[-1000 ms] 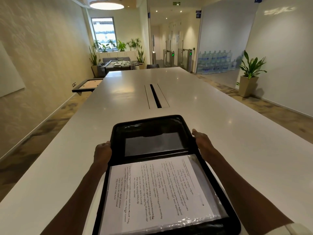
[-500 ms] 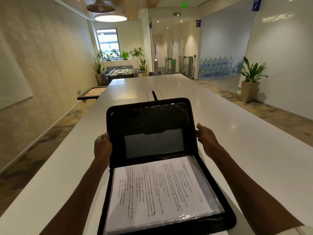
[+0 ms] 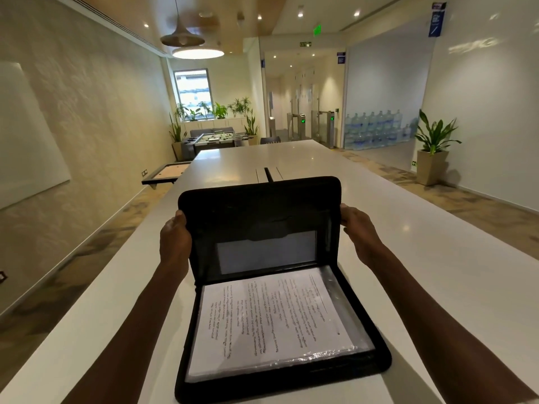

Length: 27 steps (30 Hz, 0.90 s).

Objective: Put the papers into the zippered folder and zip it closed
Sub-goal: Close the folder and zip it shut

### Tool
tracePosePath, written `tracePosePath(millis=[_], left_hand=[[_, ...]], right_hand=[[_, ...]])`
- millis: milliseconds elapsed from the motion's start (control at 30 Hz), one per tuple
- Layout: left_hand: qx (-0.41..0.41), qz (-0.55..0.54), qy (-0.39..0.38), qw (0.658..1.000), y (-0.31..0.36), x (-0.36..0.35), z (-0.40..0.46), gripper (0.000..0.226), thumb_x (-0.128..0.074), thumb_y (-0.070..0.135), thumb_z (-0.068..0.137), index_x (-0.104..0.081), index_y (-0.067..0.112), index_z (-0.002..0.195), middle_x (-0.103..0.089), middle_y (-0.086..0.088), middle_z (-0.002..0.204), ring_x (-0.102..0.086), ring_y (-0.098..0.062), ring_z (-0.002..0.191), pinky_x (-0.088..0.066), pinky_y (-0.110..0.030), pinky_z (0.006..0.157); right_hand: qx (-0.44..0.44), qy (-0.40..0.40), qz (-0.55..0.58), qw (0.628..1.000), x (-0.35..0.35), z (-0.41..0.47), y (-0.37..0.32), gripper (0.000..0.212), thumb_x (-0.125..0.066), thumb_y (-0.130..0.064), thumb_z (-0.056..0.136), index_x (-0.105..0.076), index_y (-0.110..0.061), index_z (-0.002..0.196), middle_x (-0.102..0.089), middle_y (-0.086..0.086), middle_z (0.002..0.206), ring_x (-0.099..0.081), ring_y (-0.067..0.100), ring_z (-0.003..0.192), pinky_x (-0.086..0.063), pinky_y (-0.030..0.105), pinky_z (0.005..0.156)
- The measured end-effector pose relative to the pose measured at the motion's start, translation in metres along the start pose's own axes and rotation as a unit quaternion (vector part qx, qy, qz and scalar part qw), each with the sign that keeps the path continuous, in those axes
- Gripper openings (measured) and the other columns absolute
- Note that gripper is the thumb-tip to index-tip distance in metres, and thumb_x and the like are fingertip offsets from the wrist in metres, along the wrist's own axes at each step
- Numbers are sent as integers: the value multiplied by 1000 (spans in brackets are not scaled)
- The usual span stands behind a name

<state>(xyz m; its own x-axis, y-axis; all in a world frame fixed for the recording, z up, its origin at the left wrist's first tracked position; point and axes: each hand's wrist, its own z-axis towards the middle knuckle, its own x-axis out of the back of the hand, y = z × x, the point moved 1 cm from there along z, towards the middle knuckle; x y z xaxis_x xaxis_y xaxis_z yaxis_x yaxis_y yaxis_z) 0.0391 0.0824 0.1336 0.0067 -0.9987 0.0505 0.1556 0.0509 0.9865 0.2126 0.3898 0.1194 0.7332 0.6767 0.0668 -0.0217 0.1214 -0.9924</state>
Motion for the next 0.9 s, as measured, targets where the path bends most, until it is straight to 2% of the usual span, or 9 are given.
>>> tracePosePath(millis=[133,233,300,367,433,533,633,767,900], left_hand=[[-1,-43,-2,999,6,6,-14,53,-39,54,98,-54,12,127,-61,-7,118,-58,-24,107,-44,-43,98],[13,-90,-11,996,10,12,-24,35,-38,55,98,-56,25,102,-61,2,107,-56,-20,103,-44,-45,101],[23,-112,-18,993,12,17,-32,33,-39,55,98,-56,27,100,-63,1,104,-58,-22,107,-44,-46,105],[32,-131,-22,991,13,22,-40,39,-39,54,98,-56,23,112,-63,-5,115,-59,-24,110,-44,-44,105],[48,-153,-21,987,15,27,-52,45,-39,53,99,-55,16,119,-63,-7,112,-59,-23,106,-45,-39,103],[66,-196,-18,978,17,33,-72,42,-43,49,99,-55,12,115,-62,-4,93,-60,-20,95,-46,-35,96],[79,-227,-12,971,16,40,-93,42,-45,45,99,-55,10,119,-67,-5,97,-65,-15,91,-49,-30,91],[110,-253,8,961,8,51,-114,44,-46,42,100,-54,8,125,-62,-10,116,-61,-20,107,-45,-31,98],[134,-264,32,955,-8,63,-130,33,-51,31,100,-57,6,121,-63,-10,119,-61,-19,113,-44,-35,106]], right_hand=[[37,8,-14,999,3,-18,-12,37,-42,-41,101,-66,-13,98,-68,12,111,-63,22,103,-51,39,86],[42,12,-2,999,4,-31,-18,35,-42,-44,101,-64,-19,108,-65,2,115,-62,14,101,-45,25,75],[38,24,9,999,6,-38,-20,31,-42,-44,101,-64,-22,100,-67,-1,108,-61,10,96,-44,23,72],[36,38,14,999,7,-46,-20,30,-42,-43,101,-63,-28,86,-67,-3,100,-61,9,90,-47,27,75],[34,46,15,998,9,-54,-17,32,-43,-42,102,-64,-25,85,-68,3,100,-63,18,96,-49,38,88],[32,65,30,997,13,-66,-11,49,-44,-42,102,-65,2,100,-66,23,113,-62,36,110,-46,55,102],[35,79,35,996,16,-82,-3,59,-43,-45,101,-56,12,111,-61,30,118,-56,43,113,-43,62,102],[14,106,35,994,21,-102,8,52,-42,-50,101,-62,-1,103,-65,24,112,-61,41,110,-46,59,101],[-18,118,54,991,28,-120,21,44,-47,-50,98,-62,-10,87,-65,2,85,-65,36,104,-49,56,99]])
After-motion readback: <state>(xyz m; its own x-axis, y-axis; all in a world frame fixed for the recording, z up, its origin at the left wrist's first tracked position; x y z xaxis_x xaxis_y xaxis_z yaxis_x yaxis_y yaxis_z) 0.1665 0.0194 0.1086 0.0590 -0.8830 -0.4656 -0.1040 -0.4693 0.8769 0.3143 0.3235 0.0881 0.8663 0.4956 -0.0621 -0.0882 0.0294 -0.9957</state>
